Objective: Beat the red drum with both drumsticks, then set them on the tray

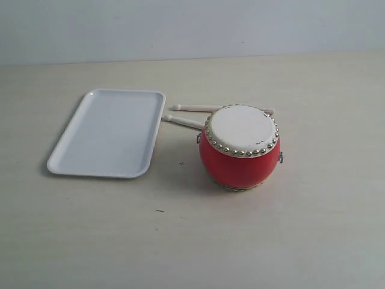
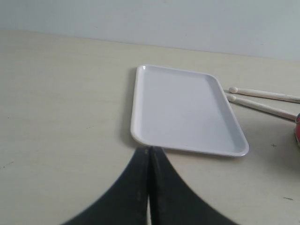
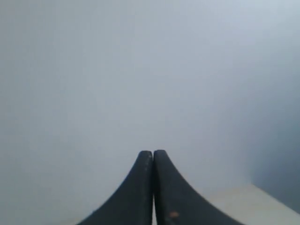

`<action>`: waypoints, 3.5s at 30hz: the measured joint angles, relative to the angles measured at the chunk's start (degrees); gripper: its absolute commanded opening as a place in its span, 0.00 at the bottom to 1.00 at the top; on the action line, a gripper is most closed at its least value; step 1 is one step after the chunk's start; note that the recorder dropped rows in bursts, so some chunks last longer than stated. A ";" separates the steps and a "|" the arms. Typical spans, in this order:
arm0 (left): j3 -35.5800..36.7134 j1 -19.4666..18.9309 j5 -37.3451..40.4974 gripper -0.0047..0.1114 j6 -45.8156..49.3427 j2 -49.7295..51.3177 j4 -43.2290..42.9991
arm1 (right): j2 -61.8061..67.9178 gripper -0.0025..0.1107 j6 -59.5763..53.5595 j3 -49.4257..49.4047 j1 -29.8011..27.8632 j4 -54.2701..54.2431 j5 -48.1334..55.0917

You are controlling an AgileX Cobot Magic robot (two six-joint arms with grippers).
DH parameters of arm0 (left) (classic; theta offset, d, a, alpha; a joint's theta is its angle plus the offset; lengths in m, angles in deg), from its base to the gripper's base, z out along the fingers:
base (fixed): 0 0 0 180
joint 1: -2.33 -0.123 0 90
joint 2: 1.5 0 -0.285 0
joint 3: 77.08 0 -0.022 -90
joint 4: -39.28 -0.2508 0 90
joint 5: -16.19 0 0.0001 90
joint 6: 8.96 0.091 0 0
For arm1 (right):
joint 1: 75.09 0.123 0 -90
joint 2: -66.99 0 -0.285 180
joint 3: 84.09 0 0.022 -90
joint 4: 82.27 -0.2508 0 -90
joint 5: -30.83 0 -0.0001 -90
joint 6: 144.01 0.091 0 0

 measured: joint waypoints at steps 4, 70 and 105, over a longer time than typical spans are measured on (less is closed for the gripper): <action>0.00 0.00 0.00 0.04 0.00 0.00 0.00 | -0.03 0.02 2.37 0.00 0.00 -0.12 -6.06; 0.00 0.00 0.00 0.04 0.00 0.00 0.00 | 98.66 0.02 86.37 73.78 11.54 95.02 2.11; 0.00 0.00 0.00 0.04 0.00 0.00 0.00 | 125.87 0.02 -41.63 125.65 18.37 0.21 75.65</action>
